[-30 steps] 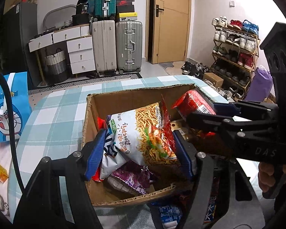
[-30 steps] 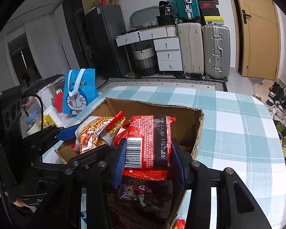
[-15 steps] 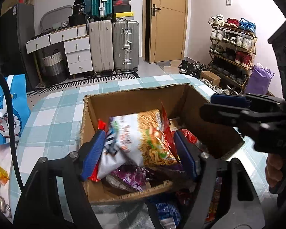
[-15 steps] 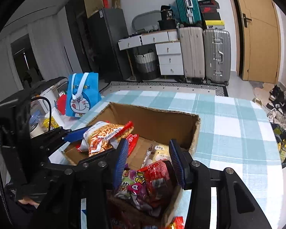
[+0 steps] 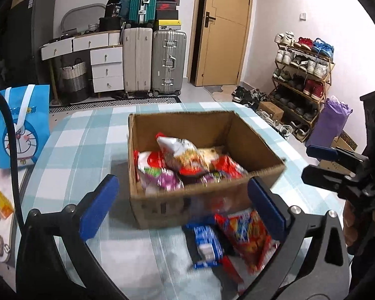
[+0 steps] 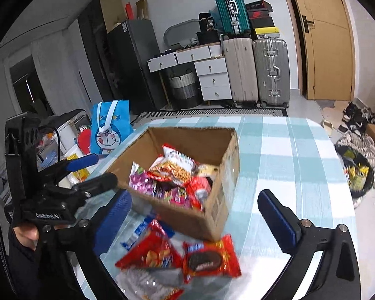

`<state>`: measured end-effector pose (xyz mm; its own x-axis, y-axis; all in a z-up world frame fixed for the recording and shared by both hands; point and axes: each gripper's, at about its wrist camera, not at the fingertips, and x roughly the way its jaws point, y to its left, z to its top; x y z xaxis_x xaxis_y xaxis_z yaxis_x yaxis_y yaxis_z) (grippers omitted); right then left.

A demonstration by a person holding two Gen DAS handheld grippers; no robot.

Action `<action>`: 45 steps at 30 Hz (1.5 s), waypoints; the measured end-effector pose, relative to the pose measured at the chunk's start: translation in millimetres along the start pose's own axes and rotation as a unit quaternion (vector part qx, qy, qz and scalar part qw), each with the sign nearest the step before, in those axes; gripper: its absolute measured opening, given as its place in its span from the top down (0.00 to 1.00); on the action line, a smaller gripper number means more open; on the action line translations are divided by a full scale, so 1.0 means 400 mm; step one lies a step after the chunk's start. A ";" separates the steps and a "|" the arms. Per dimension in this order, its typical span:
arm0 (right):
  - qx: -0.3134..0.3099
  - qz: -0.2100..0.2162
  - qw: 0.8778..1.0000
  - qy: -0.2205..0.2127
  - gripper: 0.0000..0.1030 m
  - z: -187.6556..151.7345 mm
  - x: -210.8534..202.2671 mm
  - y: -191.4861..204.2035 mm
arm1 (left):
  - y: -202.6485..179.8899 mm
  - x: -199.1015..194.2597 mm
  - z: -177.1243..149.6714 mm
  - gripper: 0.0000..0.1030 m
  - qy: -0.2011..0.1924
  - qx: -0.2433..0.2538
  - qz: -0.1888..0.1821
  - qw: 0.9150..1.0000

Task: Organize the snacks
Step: 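Move both tools back to the remaining snack packets beside the box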

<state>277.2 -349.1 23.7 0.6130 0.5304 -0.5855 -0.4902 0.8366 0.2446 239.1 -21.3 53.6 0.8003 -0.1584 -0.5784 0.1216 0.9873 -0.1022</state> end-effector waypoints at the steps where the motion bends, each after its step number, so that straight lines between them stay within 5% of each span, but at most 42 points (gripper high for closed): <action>1: 0.002 -0.002 1.000 0.003 0.00 -0.009 -0.006 0.000 | -0.002 -0.016 -0.014 0.00 0.001 0.001 -0.002 1.000; 17: 0.015 -0.030 0.998 0.059 0.00 -0.162 -0.029 -0.011 | -0.056 -0.128 -0.180 0.00 0.044 0.006 -0.015 0.999; 45: -0.022 -0.096 0.985 0.141 0.00 -0.220 0.137 -0.036 | -0.049 -0.083 -0.181 0.00 0.075 -0.003 -0.025 0.997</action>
<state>263.2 -344.1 -79.9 0.5044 0.2986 -0.8102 -0.4114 0.9081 0.0785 167.8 -36.2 16.3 0.6969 -0.2073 -0.6866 0.1550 0.9782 -0.1381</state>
